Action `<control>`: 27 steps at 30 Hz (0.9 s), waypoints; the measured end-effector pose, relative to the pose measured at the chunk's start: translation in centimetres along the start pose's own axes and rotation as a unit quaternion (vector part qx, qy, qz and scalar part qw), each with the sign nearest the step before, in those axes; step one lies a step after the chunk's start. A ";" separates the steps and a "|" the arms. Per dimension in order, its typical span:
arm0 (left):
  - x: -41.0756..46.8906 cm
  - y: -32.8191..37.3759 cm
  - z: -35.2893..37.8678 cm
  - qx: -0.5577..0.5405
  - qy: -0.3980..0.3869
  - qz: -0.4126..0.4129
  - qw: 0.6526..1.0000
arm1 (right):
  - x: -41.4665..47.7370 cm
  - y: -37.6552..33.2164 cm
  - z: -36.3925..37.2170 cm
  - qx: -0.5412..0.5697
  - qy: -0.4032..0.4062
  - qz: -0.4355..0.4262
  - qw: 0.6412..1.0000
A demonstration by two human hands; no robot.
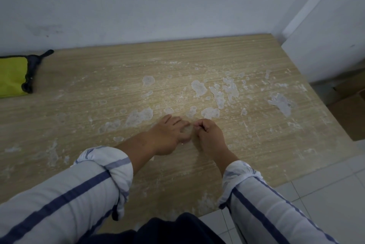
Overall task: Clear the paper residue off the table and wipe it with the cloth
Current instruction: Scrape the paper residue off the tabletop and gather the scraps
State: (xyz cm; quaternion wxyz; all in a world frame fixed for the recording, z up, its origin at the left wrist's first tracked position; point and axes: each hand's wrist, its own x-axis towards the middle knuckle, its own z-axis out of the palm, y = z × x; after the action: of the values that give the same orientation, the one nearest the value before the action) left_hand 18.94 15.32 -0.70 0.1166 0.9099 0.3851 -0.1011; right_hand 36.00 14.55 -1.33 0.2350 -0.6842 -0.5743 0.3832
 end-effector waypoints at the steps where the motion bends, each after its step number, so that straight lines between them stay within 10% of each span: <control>1: -0.1 0.0 0.1 0.000 0.004 -0.002 1.000 | 0.0 0.0 0.0 -0.002 0.001 0.000 1.000; 27: 0.8 -0.5 -0.5 0.037 -0.006 0.022 0.999 | -0.1 0.1 -0.3 0.044 -0.003 0.001 0.999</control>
State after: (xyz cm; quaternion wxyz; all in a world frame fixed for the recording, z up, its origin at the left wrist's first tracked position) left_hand 19.21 16.37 -0.55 0.0874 0.9211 0.3607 -0.1178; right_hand 36.31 14.44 -1.15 0.2625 -0.6726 -0.5566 0.4109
